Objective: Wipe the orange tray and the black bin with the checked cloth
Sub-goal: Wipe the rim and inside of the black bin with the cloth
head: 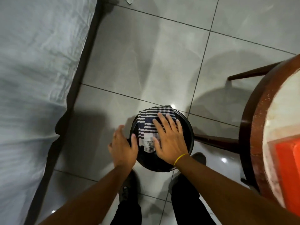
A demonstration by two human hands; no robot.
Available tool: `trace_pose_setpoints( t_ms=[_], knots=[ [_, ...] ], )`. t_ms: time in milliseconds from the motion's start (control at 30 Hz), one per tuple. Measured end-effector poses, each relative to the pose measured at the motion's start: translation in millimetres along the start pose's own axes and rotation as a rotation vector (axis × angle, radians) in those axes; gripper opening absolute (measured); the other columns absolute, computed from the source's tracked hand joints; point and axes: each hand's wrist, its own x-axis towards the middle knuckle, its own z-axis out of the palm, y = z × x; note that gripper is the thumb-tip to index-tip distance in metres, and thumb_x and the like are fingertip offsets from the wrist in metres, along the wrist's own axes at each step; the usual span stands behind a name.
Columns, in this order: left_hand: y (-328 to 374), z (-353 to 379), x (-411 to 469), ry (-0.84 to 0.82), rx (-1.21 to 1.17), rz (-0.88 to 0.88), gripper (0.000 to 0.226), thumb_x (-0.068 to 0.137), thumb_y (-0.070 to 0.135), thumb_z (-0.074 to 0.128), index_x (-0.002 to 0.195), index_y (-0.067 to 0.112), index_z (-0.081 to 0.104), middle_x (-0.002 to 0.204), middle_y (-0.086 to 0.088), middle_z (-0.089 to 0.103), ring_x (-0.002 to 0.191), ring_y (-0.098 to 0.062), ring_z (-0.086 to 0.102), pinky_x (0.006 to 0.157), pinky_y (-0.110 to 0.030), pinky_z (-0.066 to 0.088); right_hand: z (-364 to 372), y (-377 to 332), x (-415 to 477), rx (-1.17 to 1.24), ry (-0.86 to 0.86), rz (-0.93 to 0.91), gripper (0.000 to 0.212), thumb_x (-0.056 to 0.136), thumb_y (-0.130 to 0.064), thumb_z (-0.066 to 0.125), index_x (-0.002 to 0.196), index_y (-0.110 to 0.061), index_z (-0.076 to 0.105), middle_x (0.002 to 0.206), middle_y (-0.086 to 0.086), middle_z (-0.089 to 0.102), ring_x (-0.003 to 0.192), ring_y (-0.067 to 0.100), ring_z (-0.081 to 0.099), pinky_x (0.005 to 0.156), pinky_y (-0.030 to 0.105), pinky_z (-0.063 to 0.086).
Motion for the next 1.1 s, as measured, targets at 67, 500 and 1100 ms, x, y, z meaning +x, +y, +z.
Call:
trace_pose_setpoints(
  t_ms=[67, 500, 1100],
  knots=[
    [-3, 10, 14, -0.036, -0.062, -0.224, 0.044, 0.100, 0.051, 0.041, 0.131, 0.020, 0.051, 0.124, -0.010, 0.066, 0.110, -0.032, 0.066, 0.093, -0.049, 0.053, 10, -2, 20, -0.069, -0.031, -0.024, 0.071, 0.107, -0.059, 0.040, 0.170, -0.027, 0.032, 0.183, 0.005, 0.018, 0.168, 0.038, 0.018, 0.132, 0.069, 0.016],
    [-21, 60, 32, 0.036, -0.011, -0.229, 0.056, 0.109, 0.023, 0.030, 0.082, -0.002, 0.072, 0.081, -0.025, 0.074, 0.071, -0.044, 0.069, 0.062, -0.034, 0.042, 36, 5, 55, -0.290, -0.112, -0.650, 0.069, 0.104, -0.063, 0.043, 0.166, -0.031, 0.041, 0.179, 0.005, 0.029, 0.168, 0.039, 0.017, 0.128, 0.075, 0.007],
    [-13, 60, 25, 0.196, -0.046, -0.432, 0.058, 0.107, 0.019, 0.032, 0.076, -0.016, 0.066, 0.072, -0.033, 0.065, 0.062, -0.039, 0.054, 0.065, -0.039, 0.033, 41, -10, 49, -0.050, 0.223, 0.408, 0.068, 0.101, -0.071, 0.040, 0.160, -0.040, 0.044, 0.173, 0.004, 0.037, 0.163, 0.038, 0.029, 0.122, 0.075, 0.022]
  ],
)
